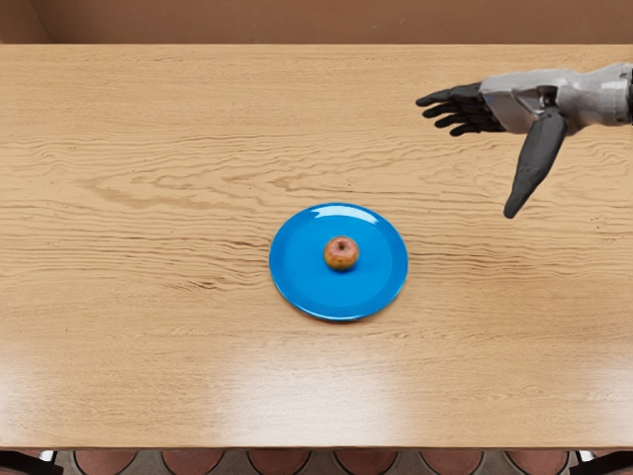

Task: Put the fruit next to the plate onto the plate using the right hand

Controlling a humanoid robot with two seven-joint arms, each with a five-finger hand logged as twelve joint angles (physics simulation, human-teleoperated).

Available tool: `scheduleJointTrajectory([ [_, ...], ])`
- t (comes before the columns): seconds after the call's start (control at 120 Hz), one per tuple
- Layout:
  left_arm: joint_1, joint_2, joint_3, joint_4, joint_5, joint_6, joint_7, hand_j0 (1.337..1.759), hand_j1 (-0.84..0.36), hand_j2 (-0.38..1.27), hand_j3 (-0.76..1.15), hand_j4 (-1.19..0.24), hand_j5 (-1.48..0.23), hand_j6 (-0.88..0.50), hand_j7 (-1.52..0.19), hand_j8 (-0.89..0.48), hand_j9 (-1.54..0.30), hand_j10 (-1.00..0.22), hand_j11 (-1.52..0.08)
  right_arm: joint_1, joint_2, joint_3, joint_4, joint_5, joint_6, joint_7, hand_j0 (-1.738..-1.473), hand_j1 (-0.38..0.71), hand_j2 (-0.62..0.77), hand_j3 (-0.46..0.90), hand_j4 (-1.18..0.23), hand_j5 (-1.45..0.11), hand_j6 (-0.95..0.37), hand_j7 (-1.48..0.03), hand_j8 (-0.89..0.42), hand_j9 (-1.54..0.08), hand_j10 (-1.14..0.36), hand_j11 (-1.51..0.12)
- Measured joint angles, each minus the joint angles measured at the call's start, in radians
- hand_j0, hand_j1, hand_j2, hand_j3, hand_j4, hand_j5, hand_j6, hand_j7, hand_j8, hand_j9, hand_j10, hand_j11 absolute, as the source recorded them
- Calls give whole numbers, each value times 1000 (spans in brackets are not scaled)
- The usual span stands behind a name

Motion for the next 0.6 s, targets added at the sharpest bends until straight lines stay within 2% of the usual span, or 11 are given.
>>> scheduleJointTrajectory([
  [0.6,0,0,0,0,0,0,0,1658,349,0,0,0,0,0,0,0,0,0,0,-7,8,1,-6,0,0,1,-1658,-315,-5,0,-33,-39,-34,-38,-33,-38,-32,-38],
])
